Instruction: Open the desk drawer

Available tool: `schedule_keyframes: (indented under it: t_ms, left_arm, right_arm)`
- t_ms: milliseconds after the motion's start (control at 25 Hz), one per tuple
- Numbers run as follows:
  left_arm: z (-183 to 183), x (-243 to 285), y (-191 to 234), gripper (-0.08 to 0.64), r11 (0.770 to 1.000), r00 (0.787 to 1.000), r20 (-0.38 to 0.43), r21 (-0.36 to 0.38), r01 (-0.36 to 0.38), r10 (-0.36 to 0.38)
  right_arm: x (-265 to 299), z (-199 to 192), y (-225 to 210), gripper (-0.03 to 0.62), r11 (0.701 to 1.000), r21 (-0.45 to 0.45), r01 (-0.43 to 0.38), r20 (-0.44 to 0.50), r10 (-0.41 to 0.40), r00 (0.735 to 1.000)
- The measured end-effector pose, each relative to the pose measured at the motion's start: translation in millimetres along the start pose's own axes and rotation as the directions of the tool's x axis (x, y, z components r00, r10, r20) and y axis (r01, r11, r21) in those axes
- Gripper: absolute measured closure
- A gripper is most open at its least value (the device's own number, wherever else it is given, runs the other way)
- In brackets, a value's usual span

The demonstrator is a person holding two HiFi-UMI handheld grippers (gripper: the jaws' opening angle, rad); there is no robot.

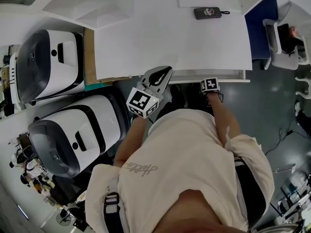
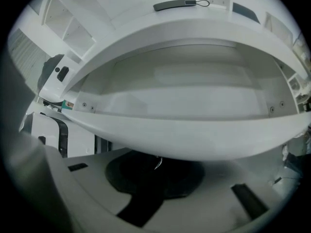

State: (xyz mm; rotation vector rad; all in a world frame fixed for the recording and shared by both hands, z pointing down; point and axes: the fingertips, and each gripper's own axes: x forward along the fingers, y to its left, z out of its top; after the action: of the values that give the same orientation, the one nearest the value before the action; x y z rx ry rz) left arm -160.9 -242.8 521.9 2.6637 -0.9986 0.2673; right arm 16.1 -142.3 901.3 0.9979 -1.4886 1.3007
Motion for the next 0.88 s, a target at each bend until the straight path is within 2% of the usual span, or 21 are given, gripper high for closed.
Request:
schedule_keyframes:
  t_ms: [560, 880]
  left_arm:
    - [-24, -13, -15, 0.558, 0.993, 0.993, -0.014, -0.009, 0.118, -0.118]
    - [-34, -10, -34, 0.558, 0.994, 0.994, -0.013, -0.034, 0.106, -0.106]
  right_arm:
    - [1, -48, 5, 0.518, 0.999, 0.043, 0.000, 0.009, 0.000, 1.000]
    - [0, -73, 7, 0.518, 0.999, 0.040, -0.030, 0.008, 0.029, 1.000]
